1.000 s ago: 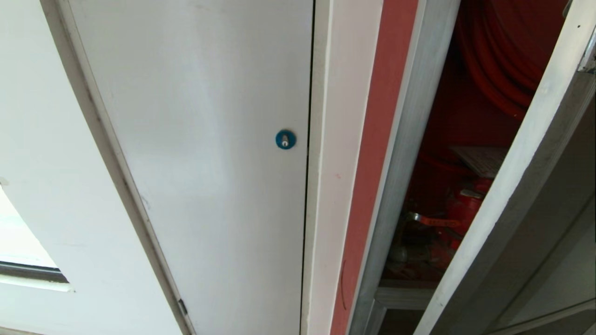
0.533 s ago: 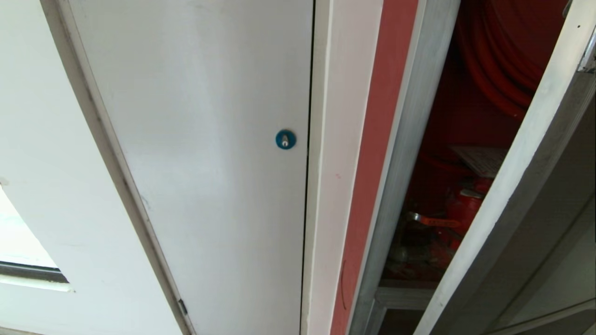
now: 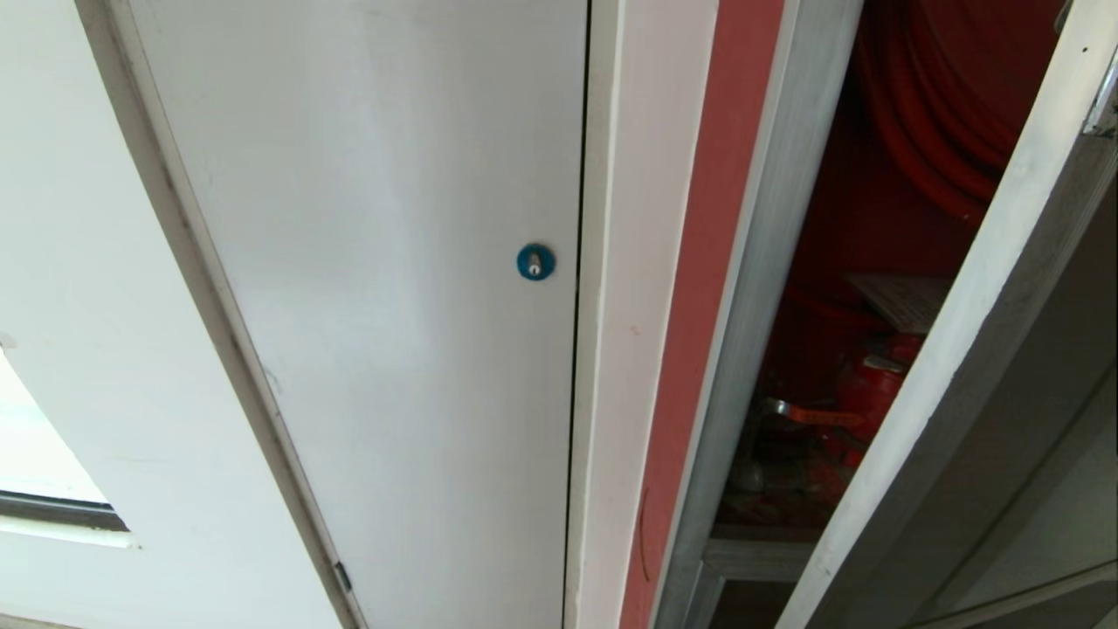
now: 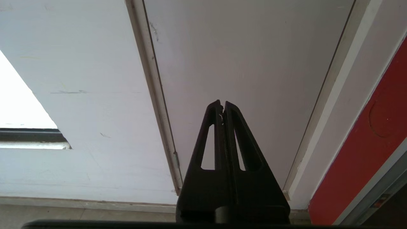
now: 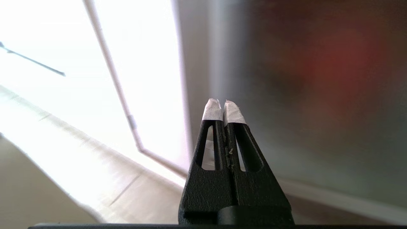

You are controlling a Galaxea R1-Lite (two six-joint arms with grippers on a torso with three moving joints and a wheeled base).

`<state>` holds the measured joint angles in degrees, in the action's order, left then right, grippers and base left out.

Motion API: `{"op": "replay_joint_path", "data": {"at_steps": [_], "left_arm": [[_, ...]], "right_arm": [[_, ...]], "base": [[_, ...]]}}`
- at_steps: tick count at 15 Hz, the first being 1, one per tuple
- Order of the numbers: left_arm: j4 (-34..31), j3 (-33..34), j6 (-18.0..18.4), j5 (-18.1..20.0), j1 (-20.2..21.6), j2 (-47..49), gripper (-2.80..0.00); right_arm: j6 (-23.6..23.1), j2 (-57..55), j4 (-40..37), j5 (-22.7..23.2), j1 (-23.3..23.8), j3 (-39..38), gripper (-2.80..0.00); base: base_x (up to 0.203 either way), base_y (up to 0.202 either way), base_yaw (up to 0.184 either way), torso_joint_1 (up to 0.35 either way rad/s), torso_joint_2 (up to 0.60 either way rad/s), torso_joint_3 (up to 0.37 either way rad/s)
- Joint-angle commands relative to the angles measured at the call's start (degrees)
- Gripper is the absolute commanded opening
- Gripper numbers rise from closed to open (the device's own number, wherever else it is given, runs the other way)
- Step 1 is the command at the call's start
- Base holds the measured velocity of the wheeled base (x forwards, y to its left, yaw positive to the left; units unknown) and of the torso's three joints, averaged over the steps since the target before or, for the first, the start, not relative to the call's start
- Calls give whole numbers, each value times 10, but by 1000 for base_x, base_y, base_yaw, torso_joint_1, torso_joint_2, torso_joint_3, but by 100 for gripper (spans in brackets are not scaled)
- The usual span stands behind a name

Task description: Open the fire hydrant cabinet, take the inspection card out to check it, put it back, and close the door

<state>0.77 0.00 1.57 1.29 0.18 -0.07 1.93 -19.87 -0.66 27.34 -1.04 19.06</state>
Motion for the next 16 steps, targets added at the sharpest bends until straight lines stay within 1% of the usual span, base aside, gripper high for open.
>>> {"op": "replay_joint_path", "data": {"at_steps": [1, 4, 5, 6, 10, 12, 14, 15, 16], "left_arm": [[0, 6, 0, 0, 0, 1, -280], [0, 6, 0, 0, 1, 1, -280], [0, 6, 0, 0, 0, 1, -280], [0, 6, 0, 0, 0, 1, -280], [0, 7, 0, 0, 0, 1, -280], [0, 6, 0, 0, 0, 1, -280], [0, 6, 0, -1, 0, 1, -280], [0, 6, 0, 0, 0, 1, -280], [0, 6, 0, 0, 0, 1, -280]], "right_arm": [[0, -98, 3, 41, 0, 31, -280], [-1, -164, 18, 75, 0, 74, -280], [-1, -179, 21, 108, 0, 91, -280], [-2, -192, 23, 125, 0, 101, -280], [-3, -234, 25, 134, -4, 131, -280], [-4, -252, 24, 148, -17, 153, -280], [-6, -266, 24, 150, -42, 164, -280], [-13, -274, 24, 148, -53, 166, -280], [-32, -284, 24, 146, -58, 167, -280]], "base": [[0, 0, 0, 0, 0, 0], [0, 0, 0, 0, 0, 0], [0, 0, 0, 0, 0, 0], [0, 0, 0, 0, 0, 0], [0, 0, 0, 0, 0, 0], [0, 0, 0, 0, 0, 0], [0, 0, 0, 0, 0, 0], [0, 0, 0, 0, 0, 0], [0, 0, 0, 0, 0, 0]]}}
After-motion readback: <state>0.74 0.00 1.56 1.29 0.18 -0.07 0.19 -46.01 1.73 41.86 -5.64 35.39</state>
